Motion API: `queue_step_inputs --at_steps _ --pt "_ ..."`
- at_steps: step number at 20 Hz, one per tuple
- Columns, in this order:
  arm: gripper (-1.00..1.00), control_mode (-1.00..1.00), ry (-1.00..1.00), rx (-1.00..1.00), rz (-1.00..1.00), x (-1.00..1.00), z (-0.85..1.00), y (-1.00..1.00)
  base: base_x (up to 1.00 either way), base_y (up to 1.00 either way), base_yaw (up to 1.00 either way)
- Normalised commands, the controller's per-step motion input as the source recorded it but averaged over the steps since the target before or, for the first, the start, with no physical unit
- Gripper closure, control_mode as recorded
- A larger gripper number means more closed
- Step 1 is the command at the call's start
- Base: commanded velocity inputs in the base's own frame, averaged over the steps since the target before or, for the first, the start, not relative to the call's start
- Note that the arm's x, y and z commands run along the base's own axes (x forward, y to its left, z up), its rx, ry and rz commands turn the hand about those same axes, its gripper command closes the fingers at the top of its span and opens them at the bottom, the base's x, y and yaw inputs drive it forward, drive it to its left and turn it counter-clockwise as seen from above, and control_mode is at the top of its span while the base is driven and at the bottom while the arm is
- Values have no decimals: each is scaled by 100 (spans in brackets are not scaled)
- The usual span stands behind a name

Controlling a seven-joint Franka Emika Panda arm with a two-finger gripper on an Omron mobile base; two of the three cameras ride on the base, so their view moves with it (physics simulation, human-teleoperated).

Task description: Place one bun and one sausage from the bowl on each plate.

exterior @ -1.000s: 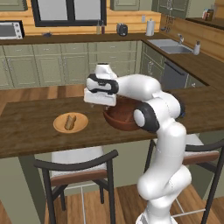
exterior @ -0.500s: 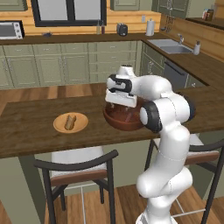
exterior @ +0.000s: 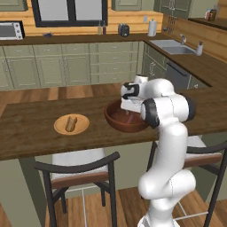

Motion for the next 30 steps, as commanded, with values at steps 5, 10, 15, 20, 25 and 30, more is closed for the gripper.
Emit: queue_step_inputs --at_steps 5,10,15,20,25,30 --pt "-100 -100 6 0 1 60 -50 1 0 0 0" --pt "-100 -100 11 0 0 73 -39 22 0 0 0" --pt "100 -100 9 -1 0 38 -33 7 0 0 0" --pt "100 -100 -1 -3 0 -24 -15 -14 0 0 0" --pt "100 -100 -16 -1 0 -51 9 -22 0 0 0" --pt "100 -100 -33 0 0 -38 95 6 0 0 0"
